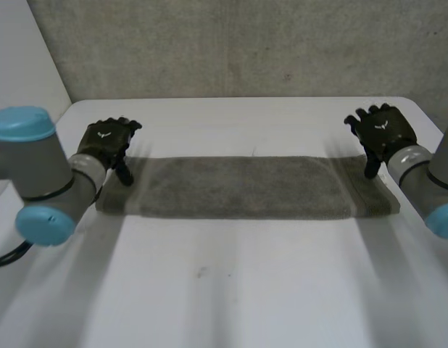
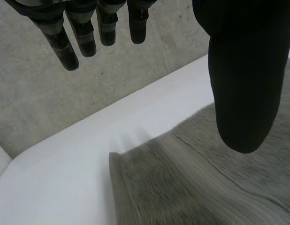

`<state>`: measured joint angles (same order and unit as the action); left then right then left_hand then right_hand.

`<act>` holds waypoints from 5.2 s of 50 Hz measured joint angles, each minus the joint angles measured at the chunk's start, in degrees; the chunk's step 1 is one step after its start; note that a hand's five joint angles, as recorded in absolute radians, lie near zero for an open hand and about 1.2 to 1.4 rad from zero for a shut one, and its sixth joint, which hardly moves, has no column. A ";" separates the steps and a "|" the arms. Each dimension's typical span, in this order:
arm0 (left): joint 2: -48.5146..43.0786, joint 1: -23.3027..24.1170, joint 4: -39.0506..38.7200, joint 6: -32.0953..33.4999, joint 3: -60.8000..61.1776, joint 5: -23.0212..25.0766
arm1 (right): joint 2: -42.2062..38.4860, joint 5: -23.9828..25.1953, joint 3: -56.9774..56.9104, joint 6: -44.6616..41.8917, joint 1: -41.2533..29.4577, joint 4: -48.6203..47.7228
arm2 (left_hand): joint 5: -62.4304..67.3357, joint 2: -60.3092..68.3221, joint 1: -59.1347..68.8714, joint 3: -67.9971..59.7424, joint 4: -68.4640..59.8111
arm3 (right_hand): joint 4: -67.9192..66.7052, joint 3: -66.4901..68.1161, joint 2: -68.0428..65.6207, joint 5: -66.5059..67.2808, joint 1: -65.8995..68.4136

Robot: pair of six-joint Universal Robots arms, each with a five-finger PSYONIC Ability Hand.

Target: Fold the towel.

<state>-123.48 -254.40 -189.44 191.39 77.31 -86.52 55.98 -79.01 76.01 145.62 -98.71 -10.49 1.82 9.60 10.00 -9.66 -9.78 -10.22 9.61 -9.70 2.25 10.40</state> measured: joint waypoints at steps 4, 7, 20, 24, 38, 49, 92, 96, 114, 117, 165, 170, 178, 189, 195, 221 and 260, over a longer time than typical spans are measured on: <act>6.00 -0.38 -2.81 -0.14 9.10 -0.04 | 3.03 -0.52 4.81 0.78 0.21 3.48 | -0.04 -0.05 0.00 0.09 0.06 | -1.36 1.90 -1.63 0.44 3.72; 9.58 -0.65 -5.48 -0.91 15.35 -0.05 | 4.02 -0.71 7.61 1.89 0.87 6.20 | -0.04 -0.08 0.00 0.09 0.10 | -8.11 8.69 -8.62 6.02 10.65; 16.45 -1.16 -14.60 -6.54 28.02 -0.03 | 3.25 1.80 15.50 4.34 5.69 1.16 | -0.04 -0.10 0.00 0.09 0.10 | -20.87 21.50 -21.40 18.47 25.36; 16.89 -1.07 -15.03 -6.73 28.16 -0.04 | 2.62 2.43 16.26 4.37 6.36 -1.29 | -0.04 -0.10 0.00 0.09 0.10 | -22.93 23.75 -23.64 20.55 27.81; 16.99 -1.13 -15.60 -6.56 28.54 -0.05 | -1.00 2.72 14.84 3.92 7.37 -3.15 | -0.06 -0.11 0.00 0.09 0.11 | -40.72 41.31 -41.26 37.95 47.77; 17.03 -1.15 -15.62 -6.56 28.81 -0.07 | -0.91 1.87 14.29 3.45 9.43 -5.82 | -0.05 -0.11 0.00 0.09 0.12 | -58.76 59.16 -59.02 55.93 68.16; 19.12 -1.19 -15.70 -6.56 29.41 -0.09 | -10.10 5.29 -8.42 -2.64 -31.10 -3.93 | -0.05 -0.13 0.00 0.09 0.12 | -59.51 60.05 -59.65 56.87 69.17; 19.08 -1.22 -15.74 -6.56 29.43 -0.08 | -12.14 6.44 -7.31 -2.30 -32.84 -4.18 | -0.05 -0.13 0.00 0.09 0.12 | -51.60 50.82 -50.48 49.74 59.85; 19.12 -0.24 -15.81 -6.56 29.48 -0.09 | 3.96 2.01 6.28 17.28 -16.95 2.74 | -0.05 -0.13 0.00 0.09 0.12 | -0.03 0.18 -0.29 0.02 0.24; 19.10 -0.06 -15.82 -6.56 29.48 -0.12 | 4.52 2.10 9.33 17.95 -14.03 4.21 | -0.05 -0.13 0.00 0.09 0.12 | -0.03 0.11 -0.11 0.00 0.19; 21.21 1.29 -13.97 -6.46 28.78 -0.40 | -5.25 10.32 3.04 -7.20 -32.31 -1.42 | -0.05 -0.16 0.00 0.09 0.12 | -26.79 27.77 -27.37 25.18 31.22; 21.81 2.76 -10.79 -6.57 25.52 -0.52 | -0.43 8.52 5.01 -2.53 -29.07 0.25 | -0.05 -0.16 0.00 0.09 0.12 | -6.95 7.44 -7.17 5.98 8.44; 17.79 10.35 -2.02 -8.25 11.86 -4.74 | 10.81 6.45 11.32 22.43 -17.73 -1.76 | -0.05 -0.16 0.00 0.10 0.13 | -0.51 0.53 -0.58 0.26 0.70; 2.66 22.84 6.43 -12.94 -10.15 -8.87 | 14.16 7.06 12.79 42.40 -8.11 0.96 | -0.05 -0.15 0.00 0.15 0.12 | 0.19 -0.02 -0.17 -0.01 0.13; -8.36 26.25 12.05 -17.36 -21.53 -9.28 | 11.05 7.79 10.49 43.24 -7.76 3.84 | -0.05 -0.03 0.00 0.03 0.08 | 0.20 -0.02 -0.17 -0.01 0.13; -10.56 23.86 14.47 -18.59 -9.73 -15.85 | -8.17 6.36 -7.61 22.06 -16.57 16.77 | -0.11 -0.16 -0.60 0.16 0.17 | 0.20 -0.02 -0.17 -0.22 -0.02; 33.46 12.91 15.30 -17.68 0.71 -10.76 | 27.47 -9.11 2.07 28.51 -9.22 14.18 | -0.12 -0.18 -0.60 0.16 0.19 | 0.20 -0.03 0.05 -0.22 -0.04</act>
<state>-90.01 -241.48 -174.14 173.72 78.02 -97.28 83.45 -88.12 78.08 174.14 -107.93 3.69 1.70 9.42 9.39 -9.50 -9.59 -10.02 9.59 -9.65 2.04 10.36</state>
